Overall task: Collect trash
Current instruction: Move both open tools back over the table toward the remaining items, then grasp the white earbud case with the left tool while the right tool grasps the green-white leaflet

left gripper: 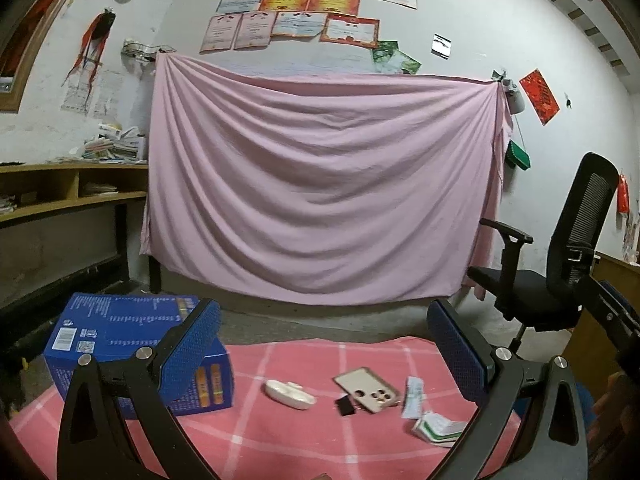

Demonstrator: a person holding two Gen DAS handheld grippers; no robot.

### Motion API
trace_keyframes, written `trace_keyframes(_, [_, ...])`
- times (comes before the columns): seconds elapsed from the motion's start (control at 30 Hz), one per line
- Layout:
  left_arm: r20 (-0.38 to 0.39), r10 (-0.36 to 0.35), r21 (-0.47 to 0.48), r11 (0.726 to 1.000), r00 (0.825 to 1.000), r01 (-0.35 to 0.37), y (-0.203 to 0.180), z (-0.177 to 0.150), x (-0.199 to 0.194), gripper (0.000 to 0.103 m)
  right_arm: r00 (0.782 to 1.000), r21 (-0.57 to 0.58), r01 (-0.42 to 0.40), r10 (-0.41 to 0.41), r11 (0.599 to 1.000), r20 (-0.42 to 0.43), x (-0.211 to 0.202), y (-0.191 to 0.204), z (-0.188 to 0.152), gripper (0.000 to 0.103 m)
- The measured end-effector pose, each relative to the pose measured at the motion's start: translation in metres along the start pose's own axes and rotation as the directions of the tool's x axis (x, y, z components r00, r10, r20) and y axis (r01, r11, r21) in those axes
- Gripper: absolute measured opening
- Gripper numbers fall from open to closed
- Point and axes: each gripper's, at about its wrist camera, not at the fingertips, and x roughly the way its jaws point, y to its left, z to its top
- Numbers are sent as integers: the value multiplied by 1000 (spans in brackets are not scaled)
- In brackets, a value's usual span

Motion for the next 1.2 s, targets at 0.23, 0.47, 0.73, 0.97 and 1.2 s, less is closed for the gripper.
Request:
trace_keyframes(0.23, [-62,20,1,1000,998,-20,17,-18,10,101,998,-67,-14,9,998,-60,14,15,-14,103])
trace_keyframes(0.47, [-206,34,9,999,978,-33,27,-30,34,101,977,-105,-30,7,994,-213,37,21,-32,103])
trace_keyframes(0.73, [-411,30,26,999,911,-21,18,-42,75,100,891,-84,-47,4,995,-453,69,19,-58,103])
trace_keyframes(0.97, [-535,47,74,997,843,-9,4,-53,118,84,784,22,-63,63,998,-617,87,6,-78,103])
trace_keyframes(1.2, [-627,58,61,998,777,-25,8,-60,149,69,674,55,-157,147,986,-724,100,20,-96,101])
